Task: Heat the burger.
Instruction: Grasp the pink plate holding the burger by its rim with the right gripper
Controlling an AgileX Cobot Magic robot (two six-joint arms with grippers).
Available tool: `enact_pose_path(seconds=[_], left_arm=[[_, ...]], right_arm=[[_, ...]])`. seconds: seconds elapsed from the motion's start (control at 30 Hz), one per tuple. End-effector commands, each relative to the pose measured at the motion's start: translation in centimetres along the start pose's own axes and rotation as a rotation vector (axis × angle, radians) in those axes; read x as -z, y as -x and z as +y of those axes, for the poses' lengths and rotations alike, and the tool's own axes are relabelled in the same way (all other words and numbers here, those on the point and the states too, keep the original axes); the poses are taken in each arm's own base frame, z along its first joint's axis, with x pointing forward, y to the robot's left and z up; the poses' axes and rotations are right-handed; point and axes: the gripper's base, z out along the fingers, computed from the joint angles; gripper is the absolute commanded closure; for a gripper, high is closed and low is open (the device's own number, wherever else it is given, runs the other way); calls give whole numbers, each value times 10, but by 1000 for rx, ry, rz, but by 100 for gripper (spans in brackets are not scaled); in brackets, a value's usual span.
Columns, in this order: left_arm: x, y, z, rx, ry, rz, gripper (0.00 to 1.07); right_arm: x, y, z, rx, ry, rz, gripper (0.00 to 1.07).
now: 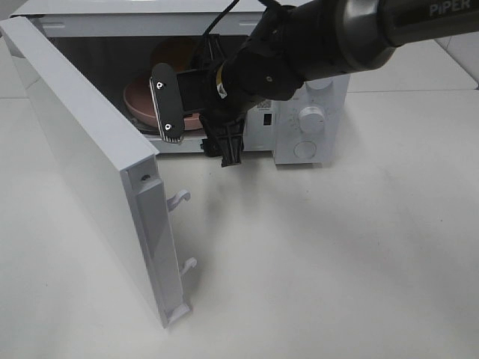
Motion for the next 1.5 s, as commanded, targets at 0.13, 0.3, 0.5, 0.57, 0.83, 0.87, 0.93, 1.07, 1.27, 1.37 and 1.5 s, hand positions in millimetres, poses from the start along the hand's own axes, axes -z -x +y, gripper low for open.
enact_pose_path(seconds=[0.13,0.3,0.5,0.57,0.83,0.87,0.93,1.07,1.27,1.37,1.5], left_arm=[[0,0,0,-1,1,-7,9],[0,0,0,-1,1,-7,9],[0,0,0,-1,1,-7,9],[0,0,0,-1,1,-7,9],[0,0,0,-1,2,-7,9],[0,0,0,-1,2,-7,9],[0,0,0,-1,2,-7,9],[0,0,0,-1,2,-7,9],[0,0,0,-1,2,-7,9],[0,0,0,-1,2,-7,9],[0,0,0,-1,2,-7,9]], right_arm=[[-21,3,1,-14,-3,-8,22],[-31,-1,-5,-26,-17,4,23],[-40,-9,-12,-43,-33,15,24],[-41,-9,-14,-45,-38,13,24],[-58,-6,-17,-84,-52,9,26],[-59,-6,-17,-89,-53,10,26],[-62,-6,-17,-90,-54,9,26],[-67,-6,-15,-100,-48,11,30],[-67,-6,-15,-118,-45,8,39],[-67,-6,-15,-121,-45,7,44],[-67,-4,-15,-158,-48,-9,69]])
